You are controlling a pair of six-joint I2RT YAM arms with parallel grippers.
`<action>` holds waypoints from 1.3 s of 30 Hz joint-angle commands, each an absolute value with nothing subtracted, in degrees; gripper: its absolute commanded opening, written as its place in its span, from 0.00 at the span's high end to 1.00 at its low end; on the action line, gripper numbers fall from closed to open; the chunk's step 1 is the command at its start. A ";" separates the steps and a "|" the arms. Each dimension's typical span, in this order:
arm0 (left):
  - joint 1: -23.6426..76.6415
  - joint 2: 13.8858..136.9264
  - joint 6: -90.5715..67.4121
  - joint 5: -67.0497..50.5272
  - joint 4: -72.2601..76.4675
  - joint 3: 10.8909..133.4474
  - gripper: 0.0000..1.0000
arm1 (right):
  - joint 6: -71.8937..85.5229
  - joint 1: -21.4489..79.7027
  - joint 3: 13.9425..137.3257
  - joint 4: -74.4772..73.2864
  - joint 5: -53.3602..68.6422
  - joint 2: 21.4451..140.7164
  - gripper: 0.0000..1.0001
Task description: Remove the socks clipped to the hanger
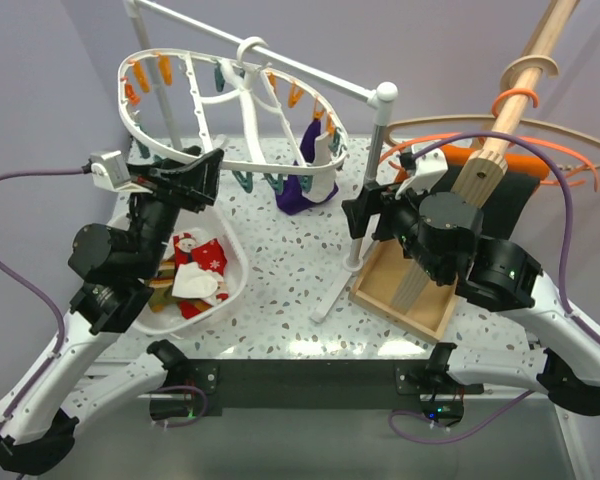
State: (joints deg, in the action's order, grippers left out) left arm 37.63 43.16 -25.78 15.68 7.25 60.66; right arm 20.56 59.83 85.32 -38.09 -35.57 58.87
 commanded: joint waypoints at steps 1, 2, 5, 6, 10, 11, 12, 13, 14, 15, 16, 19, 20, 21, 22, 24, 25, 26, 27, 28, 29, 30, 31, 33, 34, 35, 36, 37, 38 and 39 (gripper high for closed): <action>37.44 44.56 -18.91 22.31 9.40 64.33 0.37 | 21.27 59.76 84.64 -36.30 -35.07 59.41 0.21; 37.44 44.73 -17.85 22.93 10.01 64.34 0.35 | 21.27 59.77 84.64 -36.21 -34.98 59.50 0.21; 37.44 45.70 -13.46 25.66 10.72 65.12 0.33 | 21.27 59.68 84.73 -36.30 -34.98 59.85 0.21; 37.44 46.40 -12.23 26.97 10.64 66.00 0.32 | 21.27 59.68 84.73 -36.21 -34.98 59.85 0.21; 37.35 47.98 -5.21 30.76 11.77 67.24 0.27 | 21.45 59.77 84.82 -36.30 -34.72 60.03 0.21; 37.35 48.42 -4.40 31.37 12.39 67.41 0.25 | 21.53 59.68 84.90 -36.39 -34.63 60.12 0.21; 37.27 49.56 -3.52 31.90 12.31 68.20 0.24 | 21.62 59.76 85.08 -36.47 -34.54 60.29 0.21; 37.27 50.18 -2.73 31.73 11.96 68.90 0.24 | 21.62 59.77 85.17 -36.74 -34.54 60.38 0.21; 37.09 50.88 -2.72 31.55 10.73 69.60 0.23 | 21.71 59.77 85.25 -36.91 -34.54 60.47 0.21; 36.83 52.37 -2.90 30.07 10.03 71.18 0.23 | 21.71 59.68 85.25 -36.83 -34.45 60.47 0.21; 36.65 53.17 -3.42 29.45 8.19 72.15 0.22 | 21.88 59.68 85.17 -36.83 -34.54 60.56 0.21; 34.99 55.72 -4.83 27.52 5.81 75.05 0.22 | 22.06 59.68 85.17 -36.91 -34.54 60.64 0.21; 33.24 56.42 -5.44 27.16 5.37 76.10 0.22 | 22.06 59.76 85.17 -37.00 -34.45 60.64 0.21; 32.18 56.77 -6.84 25.85 4.75 76.55 0.22 | 22.15 59.68 85.25 -37.00 -34.45 60.73 0.21; 30.95 57.13 -7.55 24.80 3.79 77.07 0.22 | 22.24 59.68 85.17 -37.00 -34.45 60.65 0.21; 26.91 58.44 -9.92 21.56 2.56 78.74 0.22 | 22.15 59.68 85.17 -36.91 -34.54 60.73 0.21; 25.59 59.06 -10.37 20.58 1.59 79.18 0.22 | 22.06 59.68 84.90 -36.91 -34.54 60.73 0.21; 23.66 60.37 -10.72 19.96 1.32 80.23 0.22 | 22.15 59.68 84.82 -36.83 -34.54 60.73 0.21; 22.86 61.08 -10.90 19.52 0.97 80.59 0.22 | 22.06 59.68 84.73 -36.65 -34.45 60.99 0.21; 22.07 61.69 -10.90 19.42 0.71 81.03 0.22 | 21.89 59.68 84.81 -36.48 -34.37 61.17 0.21; 20.84 62.57 -10.64 19.42 0.88 81.38 0.22 | 21.80 59.68 84.99 -36.56 -34.19 61.43 0.21; 20.31 62.93 -9.76 19.51 1.31 81.39 0.22 | 21.88 59.76 85.08 -36.65 -34.10 62.04 0.21; 20.04 63.10 -8.89 19.77 2.62 81.21 0.22 | 21.80 59.68 85.17 -36.56 -33.58 62.14 0.21; 19.51 64.24 -6.26 21.87 3.25 81.82 0.22 | 21.71 59.68 85.25 -36.30 -33.40 62.49 0.21; 19.25 64.68 -5.37 22.32 3.34 82.35 0.22 | 21.71 59.59 85.08 -36.12 -33.14 62.84 0.21; 18.55 65.64 -4.49 22.85 3.43 83.14 0.22 | 21.71 59.76 85.17 -36.04 -33.05 63.10 0.21; 18.28 66.00 -2.66 23.29 3.78 83.32 0.22 | 21.71 59.59 85.17 -35.86 -32.79 63.37 0.21; 17.50 66.27 -1.94 23.46 5.00 83.23 0.22 | 21.71 59.76 85.17 -35.77 -32.26 64.07 0.21; 17.06 66.97 -1.50 23.64 5.27 83.32 0.22 | 21.62 59.77 85.17 -35.68 -31.91 64.33 0.21; 16.62 67.32 -1.67 23.64 5.27 83.58 0.22 | 21.53 59.68 84.99 -35.16 -31.47 64.60 0.21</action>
